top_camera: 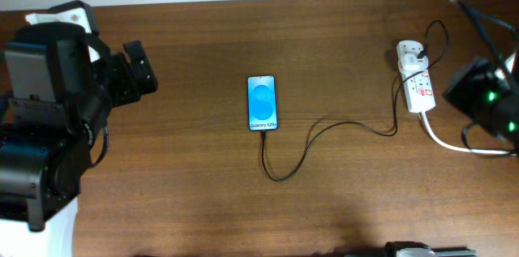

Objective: Plug charger to phone and switch on socket

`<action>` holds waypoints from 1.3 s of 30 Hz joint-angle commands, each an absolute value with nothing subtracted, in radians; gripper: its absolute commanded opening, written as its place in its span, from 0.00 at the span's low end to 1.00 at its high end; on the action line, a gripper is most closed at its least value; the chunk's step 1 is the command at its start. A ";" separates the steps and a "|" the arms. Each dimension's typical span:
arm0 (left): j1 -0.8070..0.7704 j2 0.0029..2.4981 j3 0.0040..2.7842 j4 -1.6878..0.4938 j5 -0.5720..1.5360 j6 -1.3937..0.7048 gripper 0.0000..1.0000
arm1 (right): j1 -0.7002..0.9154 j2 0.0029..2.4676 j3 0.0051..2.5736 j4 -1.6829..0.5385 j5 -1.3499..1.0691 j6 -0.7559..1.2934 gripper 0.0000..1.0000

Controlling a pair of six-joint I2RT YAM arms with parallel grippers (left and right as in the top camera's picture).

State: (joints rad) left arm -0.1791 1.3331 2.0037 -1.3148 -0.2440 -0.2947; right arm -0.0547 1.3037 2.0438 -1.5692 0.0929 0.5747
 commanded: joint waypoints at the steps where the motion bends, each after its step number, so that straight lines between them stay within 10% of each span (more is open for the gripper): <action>1: -0.181 1.276 2.011 -1.308 -0.257 -0.250 0.99 | -0.039 1.244 2.037 -1.605 0.107 0.575 0.13; 4: -0.181 1.090 2.011 -1.234 -0.259 -0.210 0.99 | -0.039 1.189 2.037 -1.625 0.106 0.576 0.13; 9: -0.181 0.808 2.011 -1.247 -0.259 -0.211 0.99 | -0.039 1.140 2.036 -1.699 0.106 0.575 0.99; 39: 0.036 0.152 2.010 -1.688 -0.097 -0.140 0.99 | -0.038 0.219 2.036 -1.699 0.004 0.240 0.98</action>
State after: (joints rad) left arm 0.0223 0.1513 2.0140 -1.6848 -0.1226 -0.1528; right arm -0.0456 0.2546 2.0430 -1.6920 0.0238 0.2657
